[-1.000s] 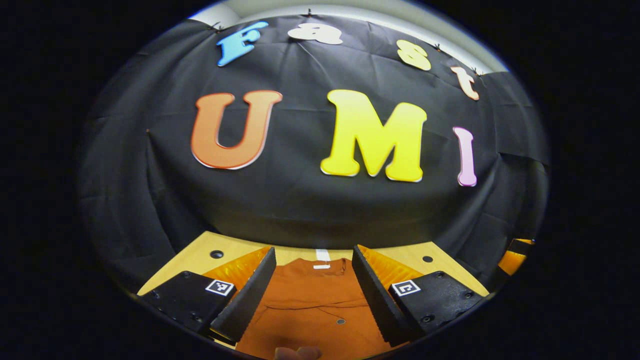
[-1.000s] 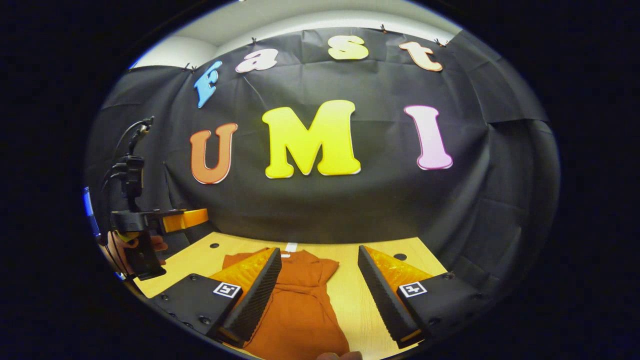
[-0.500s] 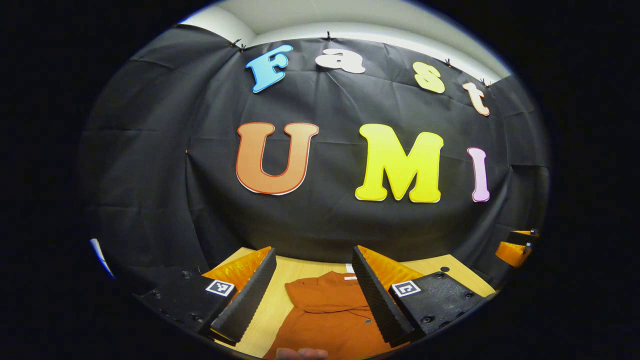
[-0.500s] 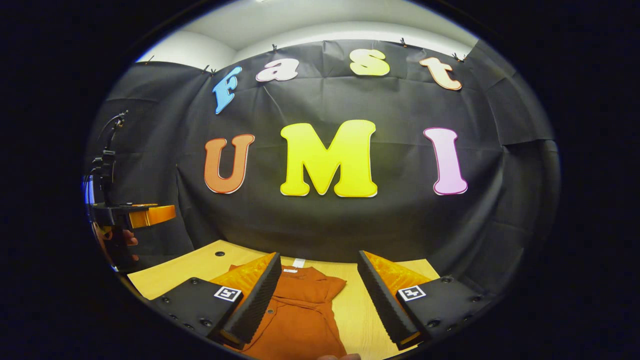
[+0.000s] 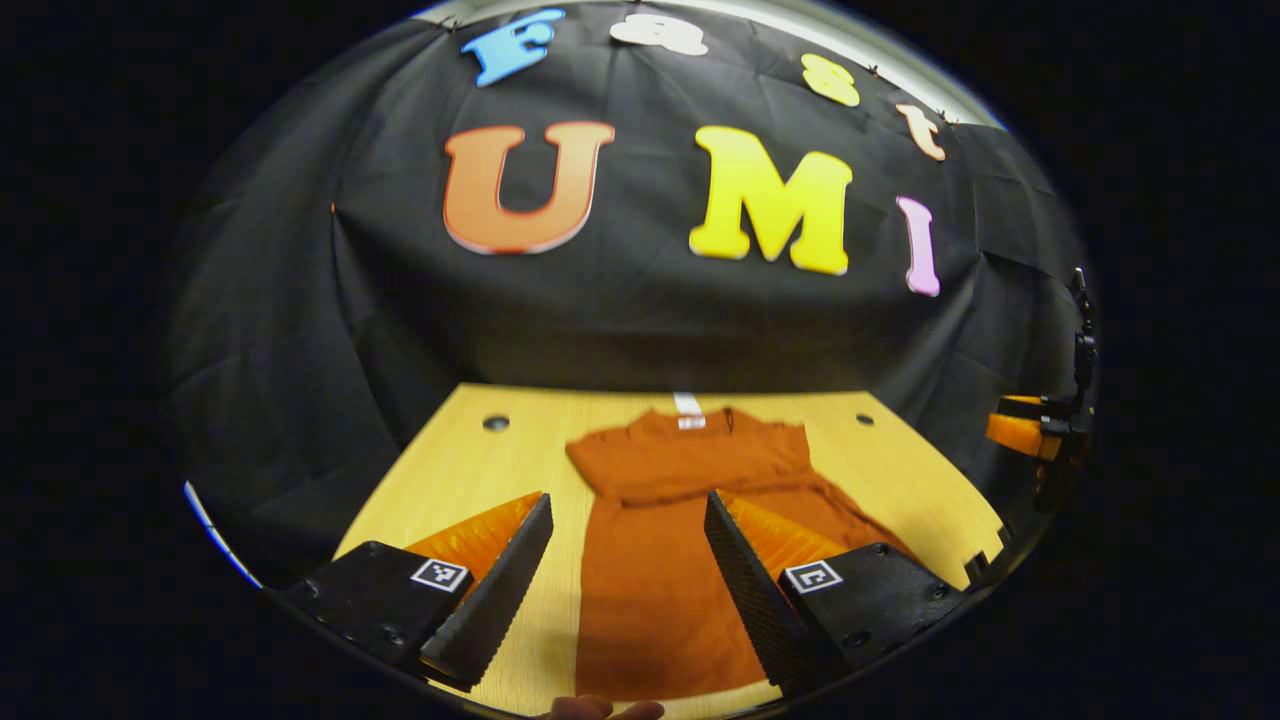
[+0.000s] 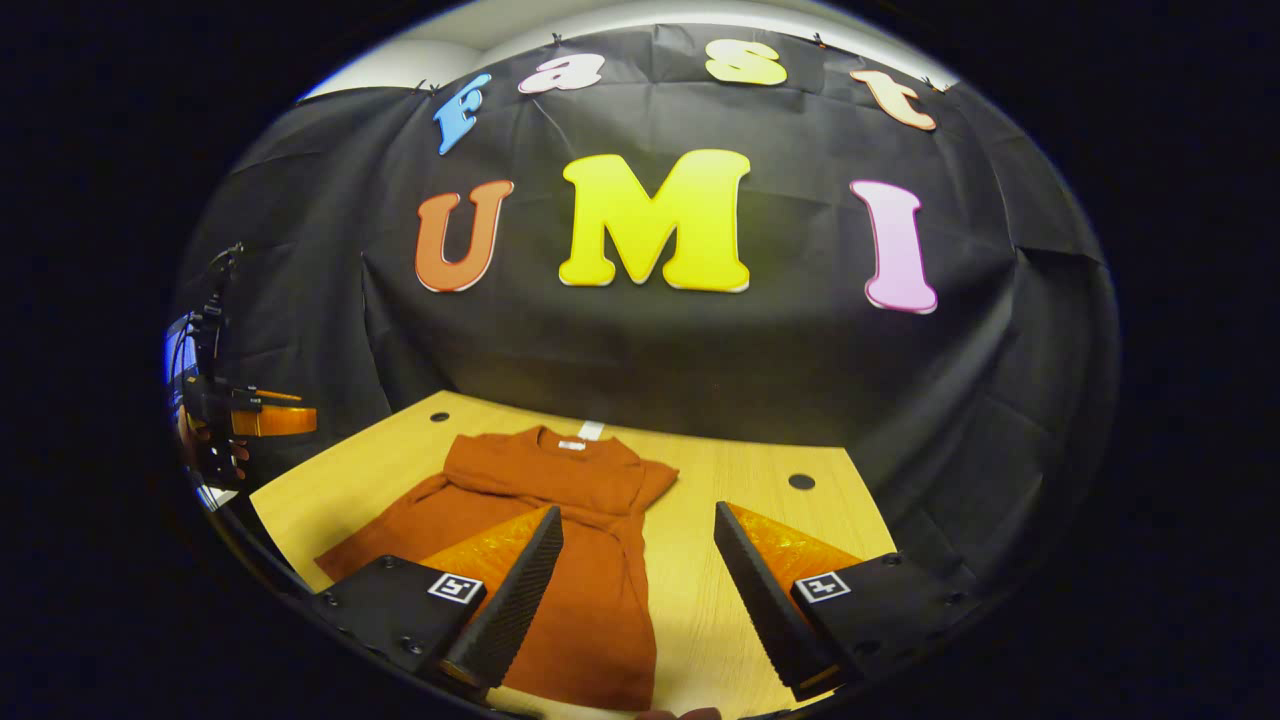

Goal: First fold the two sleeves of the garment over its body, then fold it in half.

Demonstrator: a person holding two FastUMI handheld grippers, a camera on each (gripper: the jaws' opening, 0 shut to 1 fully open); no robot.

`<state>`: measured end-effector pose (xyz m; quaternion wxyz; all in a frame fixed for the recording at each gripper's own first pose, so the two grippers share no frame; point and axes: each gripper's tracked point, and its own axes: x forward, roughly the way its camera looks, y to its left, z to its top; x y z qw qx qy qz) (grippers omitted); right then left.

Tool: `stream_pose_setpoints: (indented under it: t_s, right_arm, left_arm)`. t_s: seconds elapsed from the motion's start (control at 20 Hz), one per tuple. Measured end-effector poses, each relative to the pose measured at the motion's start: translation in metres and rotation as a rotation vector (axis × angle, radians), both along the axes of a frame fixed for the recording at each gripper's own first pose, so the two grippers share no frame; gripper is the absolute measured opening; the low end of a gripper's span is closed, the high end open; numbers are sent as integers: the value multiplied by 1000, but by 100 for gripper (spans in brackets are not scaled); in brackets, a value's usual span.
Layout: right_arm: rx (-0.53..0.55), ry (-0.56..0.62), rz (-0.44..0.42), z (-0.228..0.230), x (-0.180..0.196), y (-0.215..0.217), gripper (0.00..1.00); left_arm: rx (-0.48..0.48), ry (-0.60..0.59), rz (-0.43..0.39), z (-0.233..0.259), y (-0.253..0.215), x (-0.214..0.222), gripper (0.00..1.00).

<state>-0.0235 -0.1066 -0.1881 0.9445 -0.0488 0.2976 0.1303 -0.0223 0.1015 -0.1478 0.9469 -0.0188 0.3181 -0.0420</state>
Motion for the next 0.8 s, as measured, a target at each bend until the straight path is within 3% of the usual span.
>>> stream_pose_setpoints:
  t_s: [0.2, 0.3, 0.4, 0.5, 0.6, 0.8]
  right_arm:
    - [-32, 182, -21, -63, -48, -27, 97]
    - [-46, 257, -51, -90, -70, -37, 97]
    - [-77, 312, -70, -116, -89, -43, 97]
    - [-100, 373, -83, -143, -109, -44, 97]
    - [-132, 425, -105, -166, -122, -49, 97]
    - [-136, 484, -155, -193, -130, -50, 98]
  left_arm:
    - [-10, 245, -37, -87, 18, -72, 99]
    - [-8, 331, -15, -122, 33, -100, 99]
    - [-73, 393, 30, -143, 37, -118, 99]
    - [-149, 408, 76, -148, 33, -116, 99]
    - [-159, 421, 87, -159, 35, -122, 99]
    - [-162, 439, 43, -154, 17, -122, 99]
